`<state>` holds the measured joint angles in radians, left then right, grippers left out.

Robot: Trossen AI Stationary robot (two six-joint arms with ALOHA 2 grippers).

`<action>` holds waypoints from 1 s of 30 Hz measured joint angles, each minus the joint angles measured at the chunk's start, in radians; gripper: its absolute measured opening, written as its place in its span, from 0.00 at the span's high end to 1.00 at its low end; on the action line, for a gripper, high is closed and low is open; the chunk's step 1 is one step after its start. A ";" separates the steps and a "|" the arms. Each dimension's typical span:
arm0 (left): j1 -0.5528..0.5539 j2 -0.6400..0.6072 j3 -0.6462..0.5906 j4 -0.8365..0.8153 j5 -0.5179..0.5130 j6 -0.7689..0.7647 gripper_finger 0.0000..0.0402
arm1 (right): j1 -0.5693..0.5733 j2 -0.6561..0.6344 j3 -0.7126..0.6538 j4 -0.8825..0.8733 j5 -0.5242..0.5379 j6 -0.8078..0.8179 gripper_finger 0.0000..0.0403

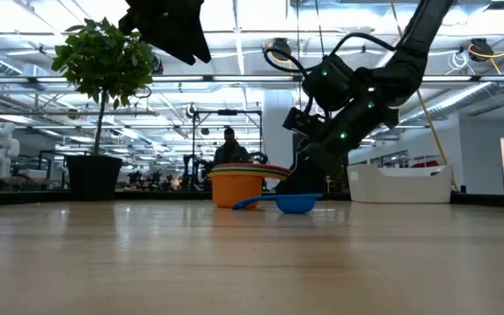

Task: Nest measuring cups in basket
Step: Stack the red measuring cup into the light blue measuring cup

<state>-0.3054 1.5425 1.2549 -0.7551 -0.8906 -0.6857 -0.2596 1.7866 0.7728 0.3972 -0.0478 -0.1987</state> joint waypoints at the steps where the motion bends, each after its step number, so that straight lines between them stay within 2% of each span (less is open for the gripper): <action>1: 0.000 0.000 0.000 0.000 0.000 0.001 0.52 | 0.000 0.000 0.007 -0.014 -0.009 -0.001 0.23; 12: 0.000 0.000 0.000 -0.002 0.000 0.002 0.52 | 0.002 -0.038 0.017 -0.059 -0.059 0.003 0.42; 24: 0.000 0.000 0.000 -0.002 0.001 0.001 0.52 | -0.007 -0.038 0.017 -0.060 -0.053 -0.001 0.63; 30: 0.000 0.000 0.000 -0.002 0.002 0.001 0.52 | -0.023 -0.038 0.016 -0.060 -0.051 0.002 0.67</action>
<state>-0.3054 1.5425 1.2549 -0.7574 -0.8890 -0.6846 -0.2821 1.7481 0.7891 0.3374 -0.0990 -0.1963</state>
